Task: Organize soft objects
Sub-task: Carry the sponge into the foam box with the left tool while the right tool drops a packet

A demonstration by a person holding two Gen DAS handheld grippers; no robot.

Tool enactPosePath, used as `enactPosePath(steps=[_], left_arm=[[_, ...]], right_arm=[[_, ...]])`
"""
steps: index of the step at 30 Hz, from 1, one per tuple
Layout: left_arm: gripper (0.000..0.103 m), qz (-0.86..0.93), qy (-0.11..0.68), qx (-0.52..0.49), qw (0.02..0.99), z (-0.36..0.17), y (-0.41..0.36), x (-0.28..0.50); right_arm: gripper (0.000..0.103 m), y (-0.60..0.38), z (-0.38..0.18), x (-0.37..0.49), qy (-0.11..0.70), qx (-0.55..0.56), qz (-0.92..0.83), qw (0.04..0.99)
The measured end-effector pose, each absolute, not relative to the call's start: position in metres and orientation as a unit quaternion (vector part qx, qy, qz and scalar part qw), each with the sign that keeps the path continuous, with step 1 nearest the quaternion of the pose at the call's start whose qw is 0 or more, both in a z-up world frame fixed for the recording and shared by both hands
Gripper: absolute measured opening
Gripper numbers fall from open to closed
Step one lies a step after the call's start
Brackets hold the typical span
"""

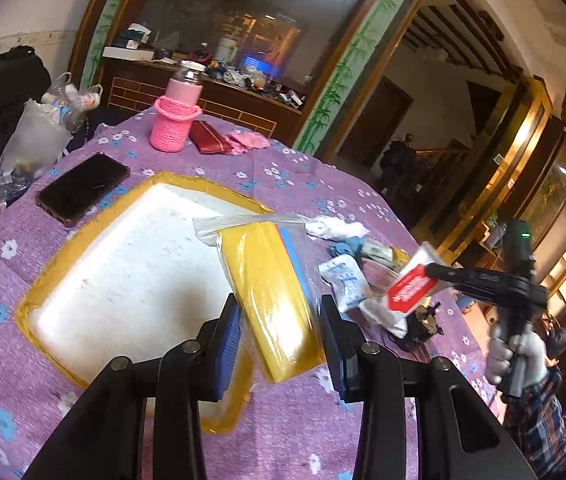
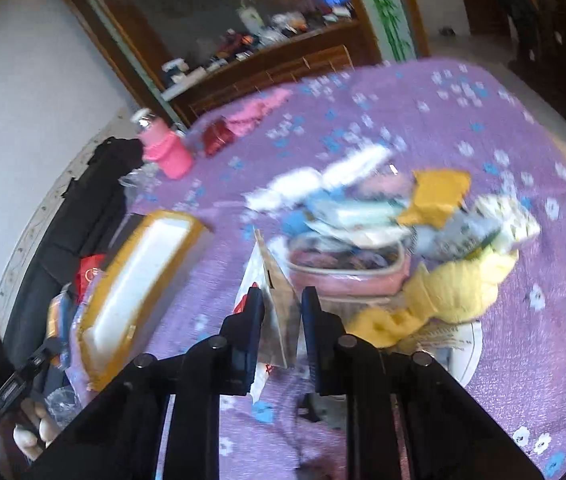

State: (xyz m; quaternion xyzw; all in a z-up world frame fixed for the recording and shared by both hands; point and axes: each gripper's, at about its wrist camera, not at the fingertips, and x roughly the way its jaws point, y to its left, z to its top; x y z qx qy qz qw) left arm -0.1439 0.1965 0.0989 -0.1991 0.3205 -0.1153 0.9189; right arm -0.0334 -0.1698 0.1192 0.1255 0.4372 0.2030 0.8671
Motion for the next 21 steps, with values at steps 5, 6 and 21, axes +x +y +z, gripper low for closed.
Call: enactPosePath(steps=[5, 6, 21], left_arm=[[0.040, -0.102, 0.322, -0.195, 0.921, 0.108, 0.219, -0.130], [0.040, -0.097, 0.324, -0.192, 0.921, 0.110, 0.224, -0.123], [0.041, -0.112, 0.421, -0.194, 0.879, 0.064, 0.237, 0.013]], right_arm=[[0.019, -0.137, 0.159, -0.038, 0.408, 0.116, 0.253, 0.870], [0.019, -0.127, 0.166, -0.038, 0.405, 0.116, 0.268, 0.867], [0.019, 0.042, 0.104, 0.039, 0.521, 0.069, 0.353, 0.774]])
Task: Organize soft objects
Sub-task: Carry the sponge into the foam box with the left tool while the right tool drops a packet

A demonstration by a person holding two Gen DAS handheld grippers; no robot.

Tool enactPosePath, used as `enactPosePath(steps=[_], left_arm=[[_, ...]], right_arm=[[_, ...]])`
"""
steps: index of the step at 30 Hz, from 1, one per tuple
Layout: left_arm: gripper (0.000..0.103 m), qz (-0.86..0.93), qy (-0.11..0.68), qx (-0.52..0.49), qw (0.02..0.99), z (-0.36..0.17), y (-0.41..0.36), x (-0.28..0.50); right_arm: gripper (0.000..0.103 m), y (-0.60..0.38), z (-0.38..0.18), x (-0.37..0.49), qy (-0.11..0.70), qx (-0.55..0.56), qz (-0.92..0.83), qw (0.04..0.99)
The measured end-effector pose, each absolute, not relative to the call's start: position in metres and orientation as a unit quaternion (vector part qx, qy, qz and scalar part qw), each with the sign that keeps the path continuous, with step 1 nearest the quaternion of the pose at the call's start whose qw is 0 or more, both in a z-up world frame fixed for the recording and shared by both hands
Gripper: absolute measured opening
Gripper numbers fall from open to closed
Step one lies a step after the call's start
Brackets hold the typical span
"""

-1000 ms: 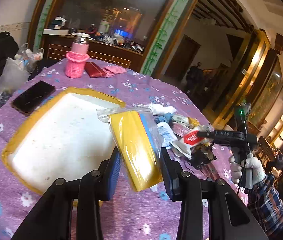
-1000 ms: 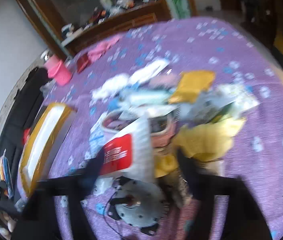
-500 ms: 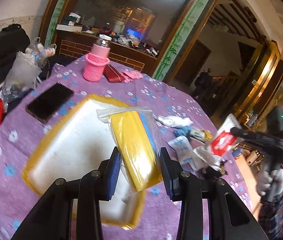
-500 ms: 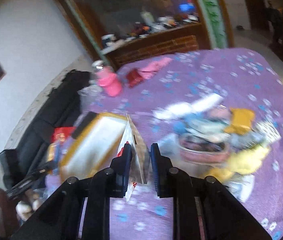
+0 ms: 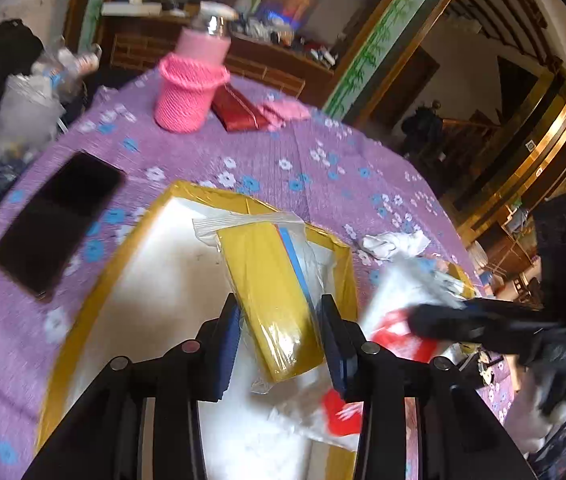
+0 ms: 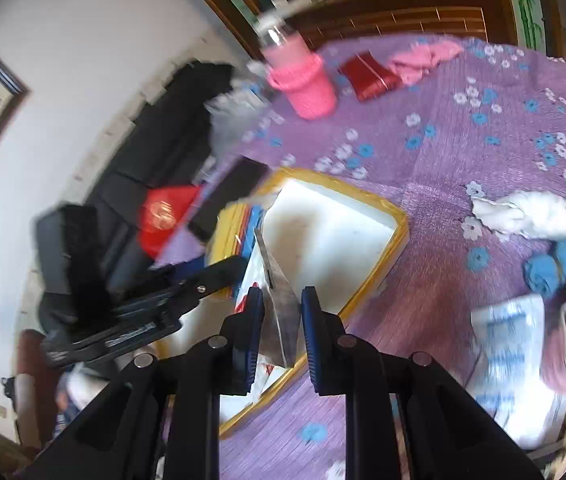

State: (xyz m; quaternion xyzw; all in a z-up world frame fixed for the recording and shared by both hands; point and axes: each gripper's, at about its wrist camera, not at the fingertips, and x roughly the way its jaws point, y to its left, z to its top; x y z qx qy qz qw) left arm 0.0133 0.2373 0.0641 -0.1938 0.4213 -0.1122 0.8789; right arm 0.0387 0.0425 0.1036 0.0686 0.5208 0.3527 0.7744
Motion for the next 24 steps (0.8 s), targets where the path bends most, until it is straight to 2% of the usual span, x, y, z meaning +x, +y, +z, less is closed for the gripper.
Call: enactPosePath(steps=[3, 8, 10, 11, 12, 16, 20, 24], left_arm=[[0.042, -0.113, 0.426, -0.196, 0.876, 0.051, 0.237, 0.031], [0.054, -0.126, 0.440, -0.207, 0.865, 0.041, 0.245, 0.041], [0.059, -0.126, 0.429, -0.193, 0.873, 0.046, 0.250, 0.030], [0.062, -0.117, 0.424, -0.176, 0.881, 0.049, 0.251, 0.023], [0.064, -0.105, 0.416, -0.154, 0.890, 0.051, 0.251, 0.016], [0.071, -0.064, 0.410, -0.111, 0.903, 0.046, 0.252, -0.004], [0.071, 0.003, 0.460, -0.111, 0.881, 0.027, 0.257, 0.000], [0.077, 0.022, 0.485, -0.081, 0.870, 0.022, 0.249, -0.008]], right_arm=[[0.019, 0.054, 0.081, 0.066, 0.547, 0.061, 0.324, 0.769], [0.019, 0.062, 0.069, 0.096, 0.547, 0.035, 0.259, 0.795], [0.026, 0.062, 0.079, 0.092, 0.518, 0.020, 0.249, 0.818], [0.038, 0.060, 0.085, 0.087, 0.504, 0.019, 0.247, 0.827], [0.045, 0.056, 0.091, 0.081, 0.493, 0.019, 0.243, 0.835], [0.045, 0.051, 0.105, 0.056, 0.465, 0.004, 0.250, 0.849], [0.045, 0.049, 0.108, 0.033, 0.466, 0.006, 0.258, 0.846], [0.045, 0.042, 0.113, 0.014, 0.459, -0.001, 0.260, 0.850]])
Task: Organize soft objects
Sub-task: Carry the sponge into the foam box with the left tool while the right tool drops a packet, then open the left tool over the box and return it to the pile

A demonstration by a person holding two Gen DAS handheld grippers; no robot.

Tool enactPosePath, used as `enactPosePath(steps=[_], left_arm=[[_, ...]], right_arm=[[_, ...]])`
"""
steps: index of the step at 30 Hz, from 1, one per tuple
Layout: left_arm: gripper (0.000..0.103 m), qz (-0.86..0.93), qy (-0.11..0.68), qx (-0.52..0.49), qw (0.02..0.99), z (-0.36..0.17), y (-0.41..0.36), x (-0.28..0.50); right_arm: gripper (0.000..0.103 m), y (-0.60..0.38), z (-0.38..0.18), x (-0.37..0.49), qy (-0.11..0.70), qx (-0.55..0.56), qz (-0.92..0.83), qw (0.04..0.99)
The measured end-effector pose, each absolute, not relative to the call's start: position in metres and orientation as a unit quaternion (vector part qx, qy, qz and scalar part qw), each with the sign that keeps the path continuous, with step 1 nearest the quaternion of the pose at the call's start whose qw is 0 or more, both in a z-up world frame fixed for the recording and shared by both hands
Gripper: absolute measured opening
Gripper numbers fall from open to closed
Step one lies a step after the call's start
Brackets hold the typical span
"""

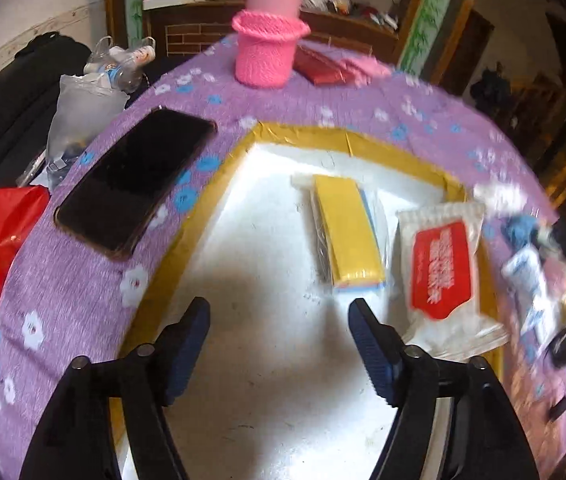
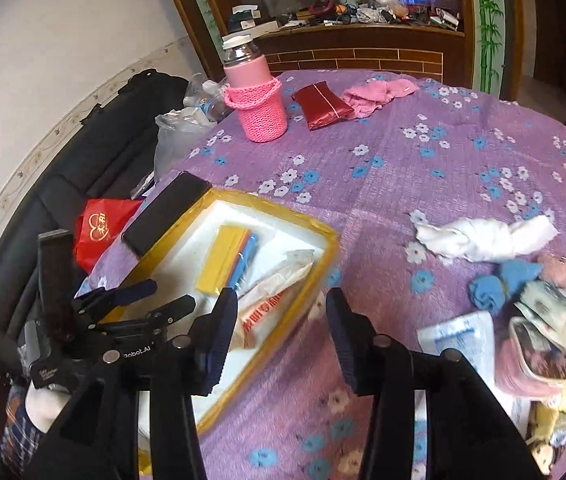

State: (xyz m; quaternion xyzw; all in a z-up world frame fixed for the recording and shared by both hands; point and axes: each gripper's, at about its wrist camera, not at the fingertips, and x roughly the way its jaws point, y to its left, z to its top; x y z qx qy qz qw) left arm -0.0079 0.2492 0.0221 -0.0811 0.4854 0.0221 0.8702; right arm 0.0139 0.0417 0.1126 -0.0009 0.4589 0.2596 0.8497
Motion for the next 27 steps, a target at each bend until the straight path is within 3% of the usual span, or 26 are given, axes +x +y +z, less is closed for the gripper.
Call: enactPosePath(steps=[3, 8, 10, 12, 14, 18, 27], left_arm=[[0.077, 0.017, 0.494, -0.064, 0.867, 0.021, 0.243, -0.018], [0.077, -0.008, 0.453, -0.135, 0.881, 0.049, 0.253, -0.029], [0.078, -0.022, 0.411, -0.131, 0.902, 0.075, 0.244, -0.041], [0.082, -0.048, 0.376, -0.111, 0.919, 0.098, 0.221, -0.055], [0.088, -0.074, 0.369, -0.086, 0.922, 0.106, 0.195, -0.061], [0.088, -0.142, 0.407, -0.042, 0.901, 0.094, 0.129, -0.050], [0.088, -0.118, 0.468, -0.062, 0.874, 0.050, 0.035, -0.009]], right_arm=[[0.045, 0.024, 0.118, -0.002, 0.452, 0.004, 0.257, 0.854], [0.046, -0.031, 0.138, -0.026, 0.423, 0.021, 0.232, 0.876], [0.053, -0.063, 0.150, -0.035, 0.407, 0.036, 0.211, 0.888], [0.070, -0.104, 0.160, -0.044, 0.386, 0.050, 0.182, 0.903], [0.073, -0.140, 0.165, -0.050, 0.368, 0.060, 0.149, 0.916], [0.073, -0.213, 0.149, -0.049, 0.360, 0.110, 0.086, 0.923], [0.073, -0.296, 0.071, -0.017, 0.373, 0.216, 0.046, 0.901]])
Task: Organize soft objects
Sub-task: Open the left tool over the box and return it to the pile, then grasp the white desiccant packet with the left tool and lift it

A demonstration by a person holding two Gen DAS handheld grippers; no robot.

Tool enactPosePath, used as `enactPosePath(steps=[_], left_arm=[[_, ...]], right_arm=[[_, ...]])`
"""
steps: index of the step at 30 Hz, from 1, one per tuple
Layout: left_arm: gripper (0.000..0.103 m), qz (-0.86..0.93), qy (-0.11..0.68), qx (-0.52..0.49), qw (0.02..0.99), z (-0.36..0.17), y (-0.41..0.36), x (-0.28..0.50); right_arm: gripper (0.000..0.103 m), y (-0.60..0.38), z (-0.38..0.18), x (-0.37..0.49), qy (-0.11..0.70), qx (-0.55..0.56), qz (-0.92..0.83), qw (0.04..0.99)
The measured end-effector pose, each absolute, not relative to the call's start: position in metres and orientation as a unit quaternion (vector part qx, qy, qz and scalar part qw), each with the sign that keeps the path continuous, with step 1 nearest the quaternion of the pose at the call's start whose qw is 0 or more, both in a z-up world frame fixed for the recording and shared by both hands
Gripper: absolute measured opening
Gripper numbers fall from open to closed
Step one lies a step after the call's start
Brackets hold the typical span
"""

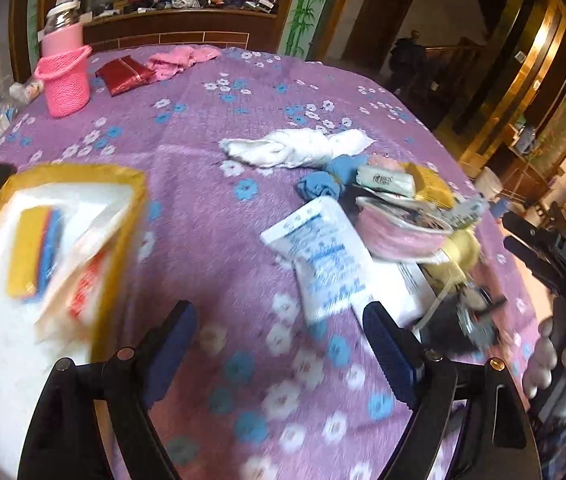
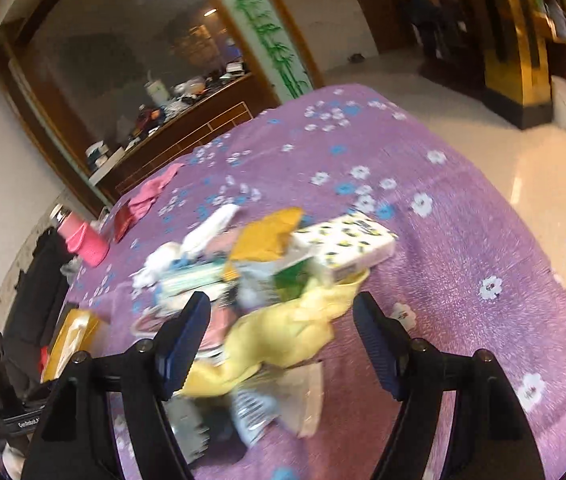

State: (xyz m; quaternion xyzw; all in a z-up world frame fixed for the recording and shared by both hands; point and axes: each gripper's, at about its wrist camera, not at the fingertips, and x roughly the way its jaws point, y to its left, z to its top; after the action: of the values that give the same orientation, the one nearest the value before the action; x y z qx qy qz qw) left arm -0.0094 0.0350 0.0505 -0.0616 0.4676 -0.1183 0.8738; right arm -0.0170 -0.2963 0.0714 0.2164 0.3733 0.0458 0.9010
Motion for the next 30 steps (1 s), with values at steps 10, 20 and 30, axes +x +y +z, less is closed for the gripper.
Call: enactPosePath(steps=[10, 20, 30], left_arm=[[0.089, -0.093, 0.488, -0.026, 0.867, 0.016, -0.012, 0.037], [0.025, -0.131, 0.457, -0.028, 0.880, 0.038, -0.008, 0.024], [0.023, -0.168, 0.377, -0.085, 0.907, 0.091, 0.044, -0.059]], right_arm=[[0.073, -0.317, 0.046, -0.024, 0.362, 0.253, 0.054, 0.896], [0.073, -0.310, 0.048, -0.025, 0.363, 0.230, 0.049, 0.902], [0.073, -0.317, 0.039, -0.021, 0.377, 0.231, 0.031, 0.897]])
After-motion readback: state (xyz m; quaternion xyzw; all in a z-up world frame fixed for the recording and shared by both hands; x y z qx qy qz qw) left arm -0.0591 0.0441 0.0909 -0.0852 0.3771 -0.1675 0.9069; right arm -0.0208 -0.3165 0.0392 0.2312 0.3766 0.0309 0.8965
